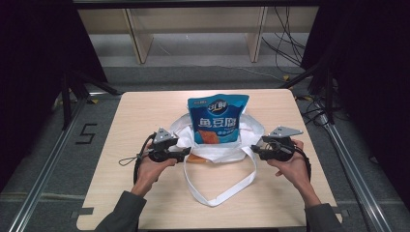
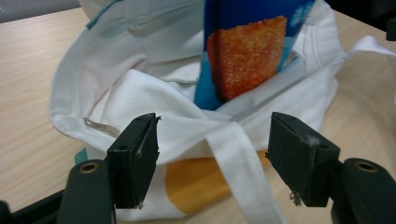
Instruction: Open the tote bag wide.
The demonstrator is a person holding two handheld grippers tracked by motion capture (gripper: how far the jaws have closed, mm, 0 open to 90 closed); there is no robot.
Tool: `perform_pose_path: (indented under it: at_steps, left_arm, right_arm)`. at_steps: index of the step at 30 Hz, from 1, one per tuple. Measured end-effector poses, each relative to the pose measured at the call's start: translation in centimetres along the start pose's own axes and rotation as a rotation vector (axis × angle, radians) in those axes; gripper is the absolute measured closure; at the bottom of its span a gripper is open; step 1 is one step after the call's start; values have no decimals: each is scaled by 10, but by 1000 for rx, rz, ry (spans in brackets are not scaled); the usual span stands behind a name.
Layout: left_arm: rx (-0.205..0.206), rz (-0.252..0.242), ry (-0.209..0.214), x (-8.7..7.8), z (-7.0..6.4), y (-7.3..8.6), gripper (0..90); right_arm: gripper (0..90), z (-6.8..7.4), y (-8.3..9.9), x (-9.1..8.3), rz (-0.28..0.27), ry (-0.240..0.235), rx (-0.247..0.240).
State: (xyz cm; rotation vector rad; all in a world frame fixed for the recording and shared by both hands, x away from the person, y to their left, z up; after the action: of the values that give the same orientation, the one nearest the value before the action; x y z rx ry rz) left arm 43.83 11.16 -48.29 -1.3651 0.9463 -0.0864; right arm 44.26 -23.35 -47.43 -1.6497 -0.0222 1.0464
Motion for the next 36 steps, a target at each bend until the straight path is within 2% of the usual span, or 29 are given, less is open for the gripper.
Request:
perform_pose_path:
  at_steps: [2, 3, 4, 8, 9, 11, 12, 15, 18, 22, 23, 26, 28, 31, 32, 34, 36]
  left_arm:
    - [19, 15, 5, -3, -2, 2, 311]
    - [2, 6, 11, -3, -4, 3, 306]
    - [16, 16, 11, -5, -5, 5, 302]
    - [-11, -3, 32, -12, -11, 8, 300]
    - [-13, -5, 49, -16, -13, 8, 298]
    - [-22, -17, 74, -21, -18, 8, 296]
    - [-15, -17, 74, -23, -20, 9, 295]
    - [-14, -17, 90, -28, -26, 13, 293]
    - [8, -5, 91, -30, -30, 20, 293]
    - [-1, -3, 95, -33, -32, 25, 282]
    - [-4, -9, 94, -34, -33, 26, 279]
    - [0, -17, 99, -36, -36, 29, 273]
    - [0, -7, 87, -39, -39, 32, 268]
    - [-6, -9, 99, -42, -42, 37, 261]
    - [0, -2, 88, -44, -43, 40, 259]
    - [6, -3, 89, -46, -45, 46, 255]
    - [21, 10, 95, -52, -45, 52, 253]
  right_arm:
    - [418, 0, 0, -1, -19, 11, -54]
    - [418, 3, 1, -2, -5, -1, -41]
    - [418, 5, 1, -2, -7, -8, -38]
    - [417, 12, 3, -6, -14, -12, -54]
    - [416, 16, 4, -7, -7, -16, -31]
    - [416, 17, 4, -8, -16, -20, -64]
    - [415, 20, 5, -9, -16, -23, -57]
    - [414, 24, 8, -11, -16, -31, -80]
    - [412, 28, 12, -11, -6, -32, -82]
    - [410, 28, 17, -12, 0, -33, -113]
    - [409, 30, 18, -13, 10, -38, -98]
    - [407, 31, 20, -15, 8, -39, -102]
    - [407, 33, 22, -16, 2, -39, -111]
    - [404, 35, 26, -19, 1, -37, -111]
    - [400, 35, 27, -20, 2, -36, -117]
    - [398, 38, 31, -24, 7, -32, -102]
    - [397, 40, 36, -28, 7, -32, -105]
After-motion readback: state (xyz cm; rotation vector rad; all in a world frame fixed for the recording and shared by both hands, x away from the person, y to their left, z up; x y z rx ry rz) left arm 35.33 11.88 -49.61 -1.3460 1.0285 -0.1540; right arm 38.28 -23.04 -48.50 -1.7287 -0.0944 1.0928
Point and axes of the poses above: each handheld gripper's, and its own axes: x roughly forward along the jaws, y roughly out of its underside, z roughly to its left, the point moved 4 cm from there along x, roughly forward along the jaws, and after that the axes turned 2 degrees about -y, right-handed, at the moved point
